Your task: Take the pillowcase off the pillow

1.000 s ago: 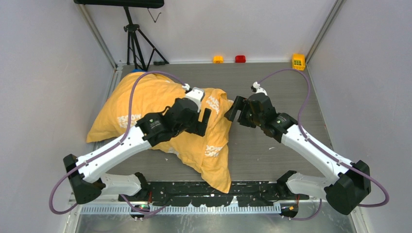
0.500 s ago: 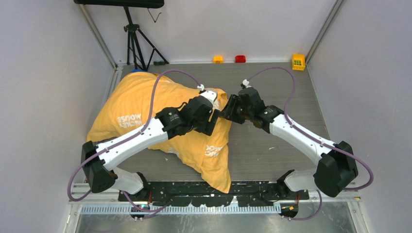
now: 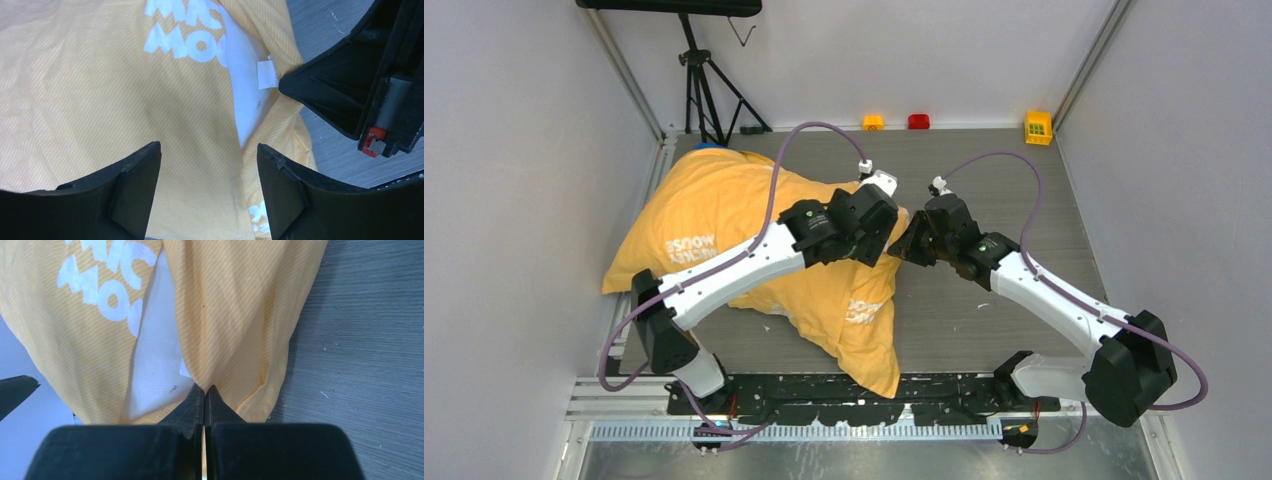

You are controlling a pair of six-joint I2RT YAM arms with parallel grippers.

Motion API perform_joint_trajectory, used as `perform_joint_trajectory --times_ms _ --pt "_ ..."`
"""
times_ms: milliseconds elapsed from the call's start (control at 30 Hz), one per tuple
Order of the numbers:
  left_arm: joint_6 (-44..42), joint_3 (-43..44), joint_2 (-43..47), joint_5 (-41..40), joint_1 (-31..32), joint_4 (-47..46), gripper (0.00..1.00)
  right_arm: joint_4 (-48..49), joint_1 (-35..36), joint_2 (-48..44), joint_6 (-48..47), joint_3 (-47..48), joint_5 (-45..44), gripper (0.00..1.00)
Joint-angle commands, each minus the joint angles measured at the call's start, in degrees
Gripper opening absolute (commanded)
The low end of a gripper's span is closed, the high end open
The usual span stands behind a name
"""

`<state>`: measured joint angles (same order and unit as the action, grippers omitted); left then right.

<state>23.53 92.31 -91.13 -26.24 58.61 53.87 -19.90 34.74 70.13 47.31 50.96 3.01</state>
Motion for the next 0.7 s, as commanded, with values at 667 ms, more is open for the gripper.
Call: perform_joint_trajectory --times_ms 667 --pt "1.3 -8.0 3.3 -6.3 -17.1 8.6 0.39 -6.9 -0.1 -2.0 -2.2 -8.1 -7.5 0.00"
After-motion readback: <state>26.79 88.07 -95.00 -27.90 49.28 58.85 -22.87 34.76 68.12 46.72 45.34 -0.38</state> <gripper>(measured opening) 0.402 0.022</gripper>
